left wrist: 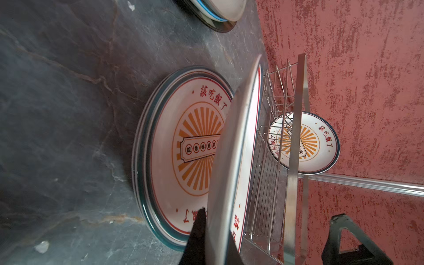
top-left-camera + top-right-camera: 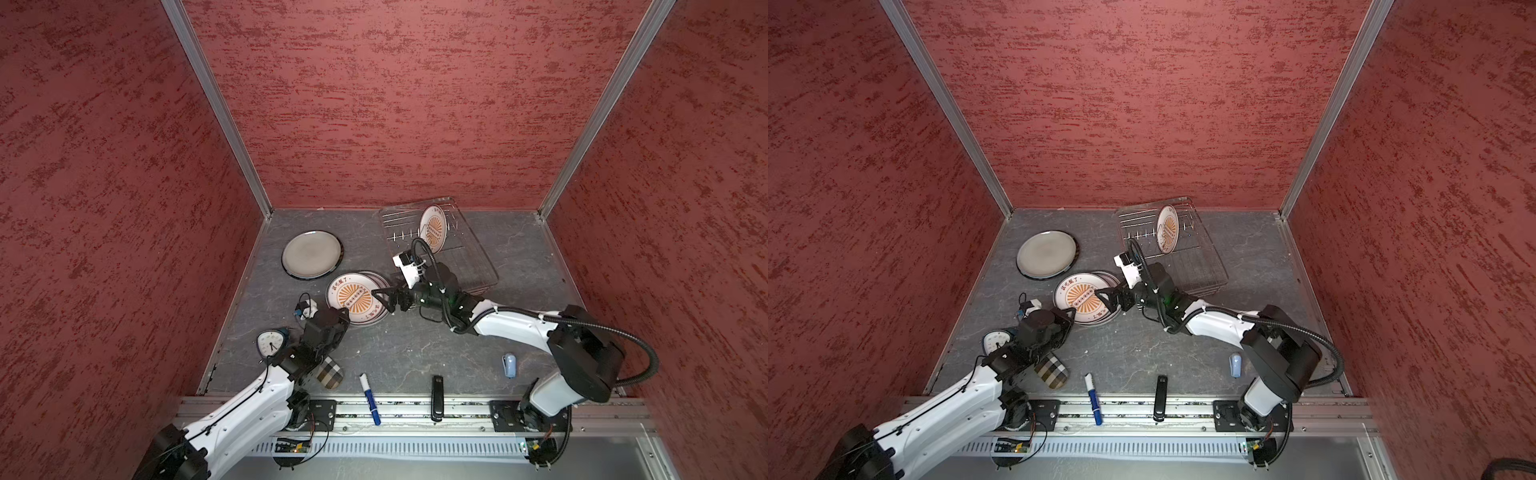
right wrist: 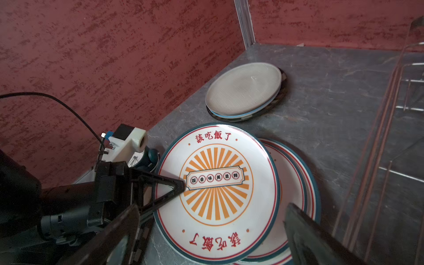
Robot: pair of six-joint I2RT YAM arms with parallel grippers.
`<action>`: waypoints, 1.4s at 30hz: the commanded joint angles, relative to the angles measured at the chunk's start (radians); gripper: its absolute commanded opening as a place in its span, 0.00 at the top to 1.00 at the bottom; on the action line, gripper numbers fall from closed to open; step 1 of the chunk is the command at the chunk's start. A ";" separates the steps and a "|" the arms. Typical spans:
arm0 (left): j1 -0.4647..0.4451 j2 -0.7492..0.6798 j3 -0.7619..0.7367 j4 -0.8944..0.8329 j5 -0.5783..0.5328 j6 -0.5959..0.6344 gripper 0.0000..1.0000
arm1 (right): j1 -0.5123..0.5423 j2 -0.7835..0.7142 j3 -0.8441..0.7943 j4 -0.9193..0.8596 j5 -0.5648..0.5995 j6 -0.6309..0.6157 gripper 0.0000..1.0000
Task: Unload the plates from the dish rack
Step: 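Carry the sunburst plate over the stack with the left gripper while the right releases, then lower the sunburst plate onto the plate stack with the left gripper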
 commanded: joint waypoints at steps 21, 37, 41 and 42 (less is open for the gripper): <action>0.048 0.164 0.030 0.112 0.101 -0.085 0.99 | 0.049 0.023 0.069 -0.113 0.162 -0.084 0.02; 0.039 0.136 0.041 0.022 0.030 -0.102 0.53 | 0.056 -0.002 0.038 -0.073 0.138 -0.059 0.02; 0.035 0.138 0.050 0.005 0.009 -0.089 0.42 | 0.057 -0.015 0.023 -0.066 0.177 -0.054 0.03; 0.033 0.141 0.054 0.001 0.004 -0.086 0.41 | 0.057 -0.020 0.015 -0.053 0.177 -0.049 0.03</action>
